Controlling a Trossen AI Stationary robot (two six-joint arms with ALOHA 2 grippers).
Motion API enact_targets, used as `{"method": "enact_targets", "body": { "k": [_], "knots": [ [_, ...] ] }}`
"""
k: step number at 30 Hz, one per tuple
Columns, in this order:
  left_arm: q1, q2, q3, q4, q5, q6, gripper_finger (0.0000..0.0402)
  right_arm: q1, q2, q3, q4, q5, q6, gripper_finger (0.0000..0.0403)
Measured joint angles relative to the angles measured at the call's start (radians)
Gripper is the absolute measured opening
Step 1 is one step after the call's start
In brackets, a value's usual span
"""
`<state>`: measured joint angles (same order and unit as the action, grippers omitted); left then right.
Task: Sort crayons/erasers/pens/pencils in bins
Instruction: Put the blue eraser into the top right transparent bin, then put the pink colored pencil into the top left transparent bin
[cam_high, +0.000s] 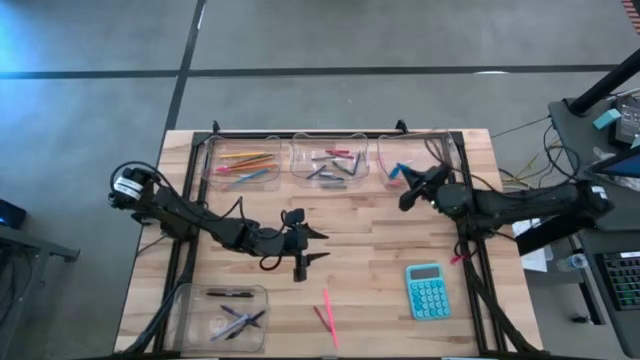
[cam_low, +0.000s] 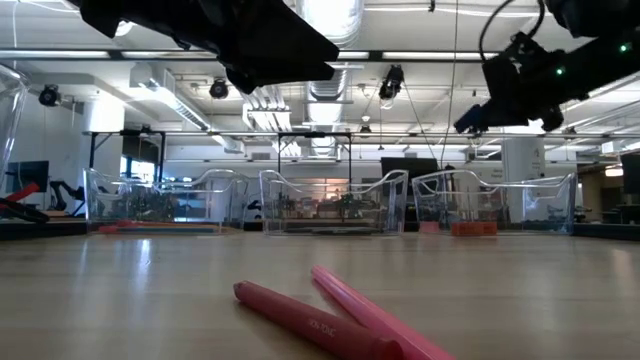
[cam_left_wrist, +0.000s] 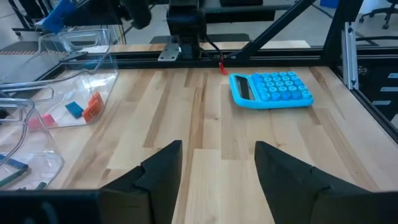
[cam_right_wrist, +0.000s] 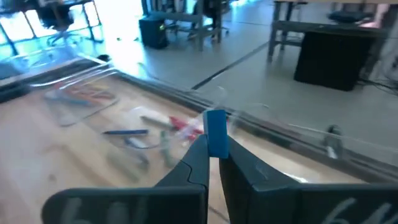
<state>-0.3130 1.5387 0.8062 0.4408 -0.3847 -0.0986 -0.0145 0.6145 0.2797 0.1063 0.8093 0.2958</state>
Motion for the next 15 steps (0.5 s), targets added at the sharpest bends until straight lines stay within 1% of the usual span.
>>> {"method": "enact_targets", "body": {
  "k": [3, 6, 9, 13, 15],
  "knots": [
    [0.001, 0.000, 0.000, 0.001, 0.000, 0.000, 0.0187, -0.050, -0.082, -0.046, -0.001, -0.001, -0.007, 0.0036],
    [0.002, 0.000, 0.000, 0.002, -0.001, -0.001, 0.0187, -0.077, -0.131, -0.075, 0.002, -0.002, 0.001, 0.0076],
    [0.002, 0.000, 0.000, 0.003, -0.002, -0.002, 0.0187, -0.085, -0.145, -0.090, 0.002, -0.002, 0.001, 0.0127],
    [0.002, 0.000, 0.000, 0.005, -0.002, -0.002, 0.0187, -0.085, -0.134, -0.092, 0.002, -0.007, 0.022, 0.0195],
    [0.002, 0.000, 0.000, 0.004, 0.006, -0.003, 0.0187, -0.085, -0.132, -0.083, -0.004, -0.044, 0.029, 0.0222]
  ]
}}
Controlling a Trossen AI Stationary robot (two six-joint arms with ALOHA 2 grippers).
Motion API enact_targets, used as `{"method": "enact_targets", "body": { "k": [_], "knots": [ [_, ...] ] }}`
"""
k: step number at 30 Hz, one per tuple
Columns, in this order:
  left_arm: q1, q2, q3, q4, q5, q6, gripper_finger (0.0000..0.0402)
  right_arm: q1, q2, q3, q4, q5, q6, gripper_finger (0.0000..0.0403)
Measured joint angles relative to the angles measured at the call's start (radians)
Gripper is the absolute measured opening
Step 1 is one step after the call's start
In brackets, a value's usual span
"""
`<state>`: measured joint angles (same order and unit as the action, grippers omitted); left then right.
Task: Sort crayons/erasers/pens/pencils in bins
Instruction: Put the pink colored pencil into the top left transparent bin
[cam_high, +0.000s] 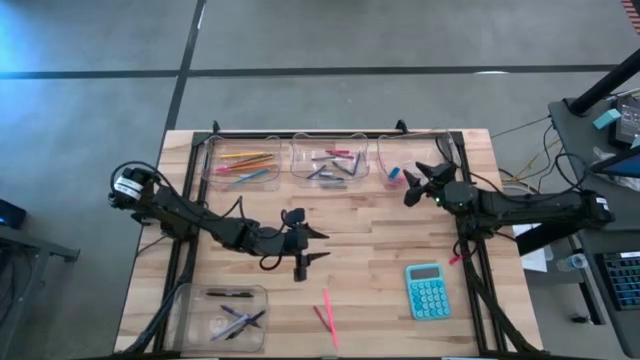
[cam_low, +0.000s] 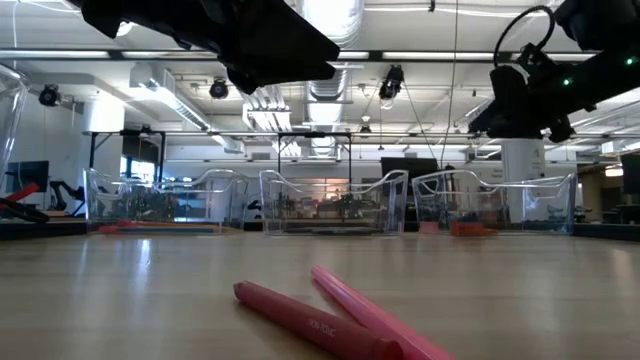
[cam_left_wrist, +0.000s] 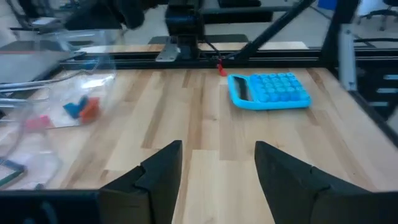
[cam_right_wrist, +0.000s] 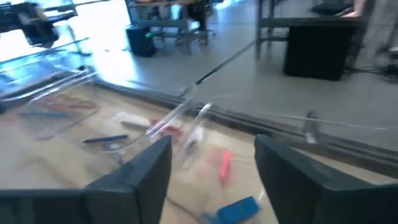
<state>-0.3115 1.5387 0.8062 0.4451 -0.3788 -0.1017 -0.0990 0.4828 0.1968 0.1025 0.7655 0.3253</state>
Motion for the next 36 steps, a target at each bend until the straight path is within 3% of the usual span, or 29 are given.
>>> {"method": "enact_targets", "body": {
  "k": [5, 8, 11, 17, 21, 36],
  "knots": [
    [-0.022, 0.015, 0.010, -0.015, 0.209, 0.017, 0.0187, 0.003, 0.003, 0.069, 0.008, -0.232, 0.009, 0.0257],
    [-0.062, 0.056, 0.044, -0.039, 0.222, 0.046, 0.0187, 0.022, 0.003, 0.107, 0.015, -0.348, 0.024, 0.0261],
    [-0.094, 0.125, 0.113, -0.093, 0.225, 0.098, 0.0187, 0.066, 0.011, 0.119, 0.057, -0.400, 0.024, 0.0260],
    [-0.116, 0.286, 0.314, -0.360, 0.308, 0.142, 0.0187, 0.154, 0.049, 0.110, 0.147, -0.402, 0.004, 0.0248],
    [-0.119, 0.368, 0.387, -0.454, 0.352, 0.143, 0.0187, 0.174, 0.065, 0.117, 0.150, -0.400, 0.000, 0.0243],
    [-0.119, 0.436, 0.395, -0.489, 0.388, 0.169, 0.0187, 0.175, 0.084, 0.120, 0.149, -0.399, -0.003, 0.0241]
  ]
}}
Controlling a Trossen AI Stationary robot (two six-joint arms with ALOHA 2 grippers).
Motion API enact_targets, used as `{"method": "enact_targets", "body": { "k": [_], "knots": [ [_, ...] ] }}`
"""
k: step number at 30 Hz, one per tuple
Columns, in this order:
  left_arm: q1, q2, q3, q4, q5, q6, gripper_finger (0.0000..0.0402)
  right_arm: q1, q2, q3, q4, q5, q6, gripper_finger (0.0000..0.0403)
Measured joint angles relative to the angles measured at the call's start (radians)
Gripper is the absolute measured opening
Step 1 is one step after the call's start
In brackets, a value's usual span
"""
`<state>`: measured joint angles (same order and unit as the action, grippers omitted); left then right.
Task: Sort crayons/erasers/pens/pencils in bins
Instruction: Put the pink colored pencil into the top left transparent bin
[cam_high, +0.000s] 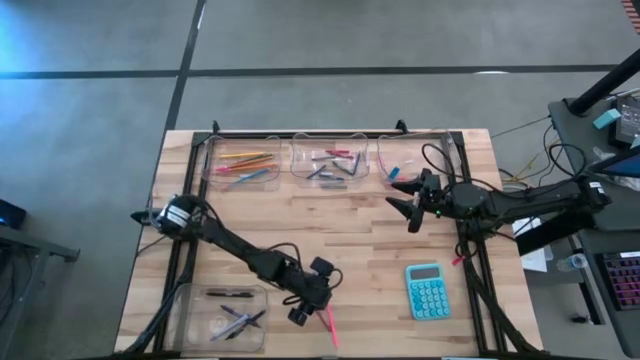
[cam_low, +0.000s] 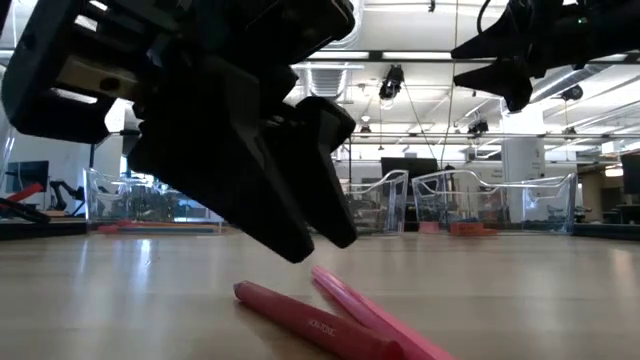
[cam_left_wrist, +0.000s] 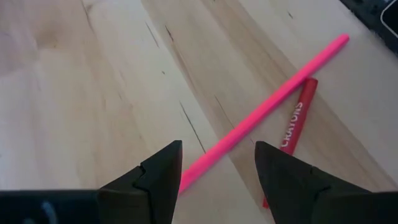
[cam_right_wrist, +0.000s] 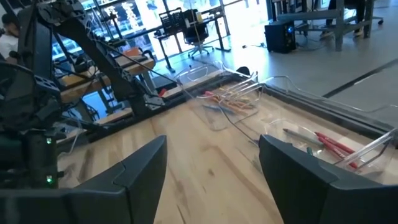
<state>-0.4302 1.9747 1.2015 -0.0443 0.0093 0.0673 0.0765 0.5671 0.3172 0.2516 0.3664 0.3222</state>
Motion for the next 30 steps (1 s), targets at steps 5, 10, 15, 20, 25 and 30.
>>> {"method": "enact_targets", "body": {
  "k": [5, 10, 15, 20, 25, 30],
  "knots": [
    [0.006, 0.029, -0.002, 0.011, -0.003, 0.001, 0.0187, 0.000, 0.005, 0.000, 0.000, 0.000, 0.000, 0.0240],
    [0.016, 0.060, -0.001, 0.045, -0.018, -0.005, 0.0187, 0.000, 0.010, 0.000, 0.000, 0.000, 0.000, 0.0240],
    [0.022, 0.062, -0.006, 0.052, -0.066, -0.013, 0.0174, 0.000, 0.012, 0.001, 0.000, 0.000, 0.000, 0.0240],
    [0.037, 0.063, -0.011, 0.036, -0.110, -0.013, 0.0122, 0.000, 0.013, 0.001, 0.000, 0.001, 0.000, 0.0239],
    [0.067, 0.063, -0.017, 0.003, -0.116, -0.028, 0.0054, 0.000, 0.013, 0.001, 0.000, 0.001, 0.001, 0.0241],
    [0.092, 0.063, -0.019, -0.010, -0.124, -0.035, 0.0007, 0.000, 0.013, 0.001, 0.000, 0.001, 0.000, 0.0241]
  ]
}}
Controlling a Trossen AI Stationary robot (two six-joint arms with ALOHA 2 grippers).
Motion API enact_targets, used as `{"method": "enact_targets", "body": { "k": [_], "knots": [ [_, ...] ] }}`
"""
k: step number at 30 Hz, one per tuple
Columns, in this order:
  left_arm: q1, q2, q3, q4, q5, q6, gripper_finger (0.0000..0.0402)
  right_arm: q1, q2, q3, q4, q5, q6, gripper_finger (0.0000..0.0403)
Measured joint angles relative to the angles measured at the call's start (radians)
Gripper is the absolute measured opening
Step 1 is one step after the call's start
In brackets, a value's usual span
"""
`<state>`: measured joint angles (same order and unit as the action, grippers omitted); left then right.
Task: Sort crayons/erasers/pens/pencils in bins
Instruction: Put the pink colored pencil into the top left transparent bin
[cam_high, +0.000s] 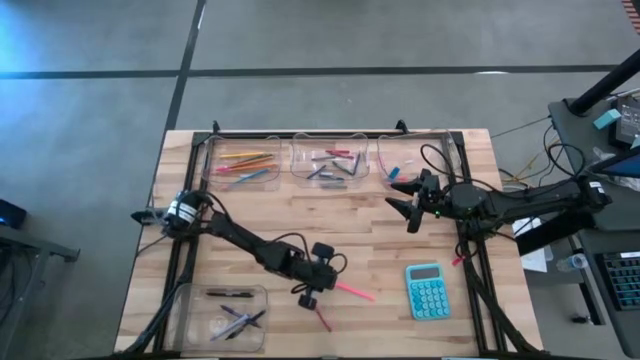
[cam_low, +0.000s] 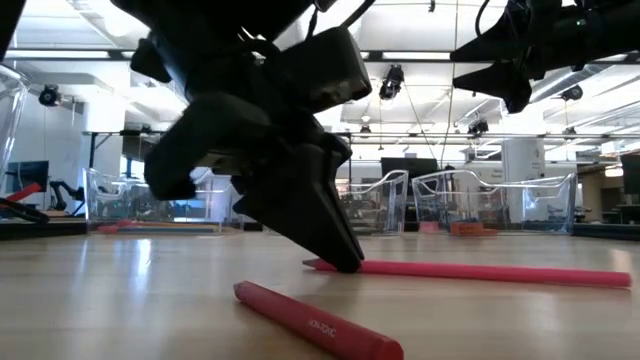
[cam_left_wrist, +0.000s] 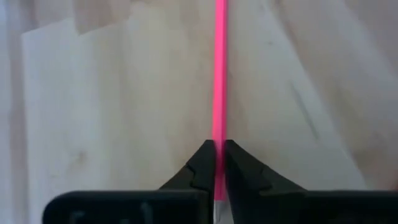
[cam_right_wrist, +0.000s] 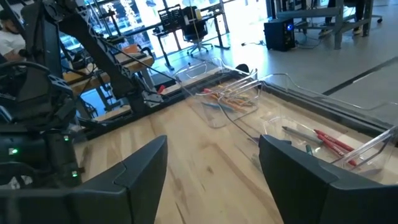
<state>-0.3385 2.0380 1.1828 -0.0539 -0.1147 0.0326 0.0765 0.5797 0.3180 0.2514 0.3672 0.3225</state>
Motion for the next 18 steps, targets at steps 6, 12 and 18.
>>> {"method": "enact_targets", "body": {
  "k": [6, 12, 18],
  "knots": [
    [0.018, -0.005, -0.002, -0.015, -0.014, 0.000, 0.0004, 0.000, 0.000, 0.000, 0.000, 0.000, 0.000, 0.0239],
    [0.019, -0.029, 0.005, -0.035, -0.034, 0.000, 0.0002, 0.000, 0.000, 0.000, -0.001, 0.000, 0.000, 0.0242],
    [0.020, -0.058, 0.004, -0.063, -0.049, 0.003, 0.0000, 0.000, 0.000, 0.000, -0.007, 0.000, 0.000, 0.0238]
  ]
}}
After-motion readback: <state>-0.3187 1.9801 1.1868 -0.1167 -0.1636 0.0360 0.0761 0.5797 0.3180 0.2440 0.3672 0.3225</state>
